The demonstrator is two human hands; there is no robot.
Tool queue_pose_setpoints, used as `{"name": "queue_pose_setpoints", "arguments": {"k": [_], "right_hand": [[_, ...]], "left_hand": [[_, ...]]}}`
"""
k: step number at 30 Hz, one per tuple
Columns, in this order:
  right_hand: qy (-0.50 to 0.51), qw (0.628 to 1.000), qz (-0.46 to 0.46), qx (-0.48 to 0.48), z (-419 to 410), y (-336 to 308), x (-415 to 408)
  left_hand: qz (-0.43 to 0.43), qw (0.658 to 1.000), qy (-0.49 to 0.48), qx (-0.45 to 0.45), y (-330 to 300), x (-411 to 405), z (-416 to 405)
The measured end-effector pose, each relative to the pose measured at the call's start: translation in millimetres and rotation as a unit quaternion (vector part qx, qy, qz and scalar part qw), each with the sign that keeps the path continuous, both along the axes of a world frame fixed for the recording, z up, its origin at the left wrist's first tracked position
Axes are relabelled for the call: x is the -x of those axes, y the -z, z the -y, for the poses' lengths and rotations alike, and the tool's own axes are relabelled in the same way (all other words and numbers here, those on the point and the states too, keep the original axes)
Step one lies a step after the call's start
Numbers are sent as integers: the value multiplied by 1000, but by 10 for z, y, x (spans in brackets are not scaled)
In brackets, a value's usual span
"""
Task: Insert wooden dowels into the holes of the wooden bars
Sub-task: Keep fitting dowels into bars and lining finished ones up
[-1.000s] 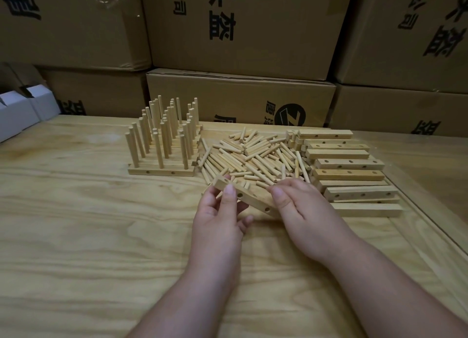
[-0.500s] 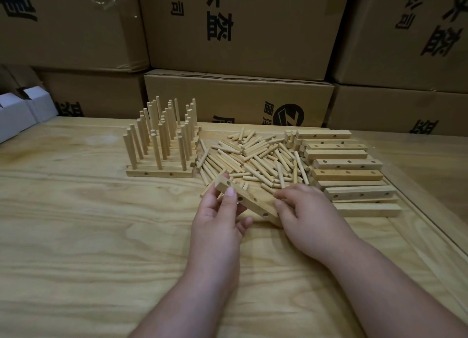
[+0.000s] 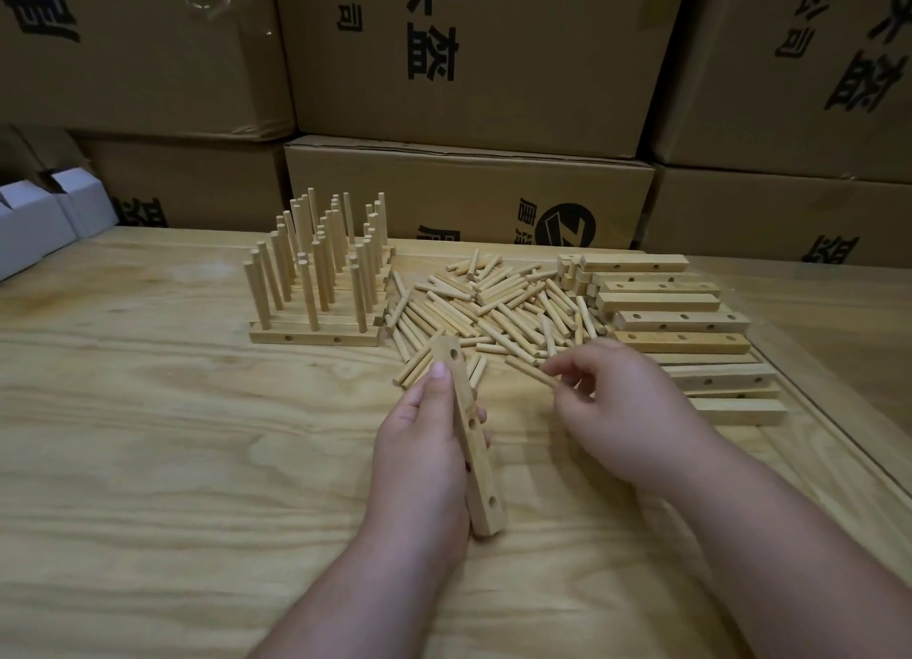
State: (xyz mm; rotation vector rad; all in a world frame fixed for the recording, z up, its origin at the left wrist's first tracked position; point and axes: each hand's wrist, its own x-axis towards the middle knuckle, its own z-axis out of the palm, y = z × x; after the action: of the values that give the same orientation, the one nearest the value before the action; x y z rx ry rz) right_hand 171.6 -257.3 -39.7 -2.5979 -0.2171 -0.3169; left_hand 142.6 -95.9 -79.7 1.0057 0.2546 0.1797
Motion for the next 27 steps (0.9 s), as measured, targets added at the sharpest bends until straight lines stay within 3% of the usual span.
{"name": "queue_pose_setpoints", "arguments": {"k": [8,27], "right_hand": [[-90,990,-8,-111,-70,-398,212],[-84,993,31,-76,-69,-437,216]], "left_hand": [[7,1000,21,20,-17,10,-7],[33,996,79,-17,34,10,-22]]}}
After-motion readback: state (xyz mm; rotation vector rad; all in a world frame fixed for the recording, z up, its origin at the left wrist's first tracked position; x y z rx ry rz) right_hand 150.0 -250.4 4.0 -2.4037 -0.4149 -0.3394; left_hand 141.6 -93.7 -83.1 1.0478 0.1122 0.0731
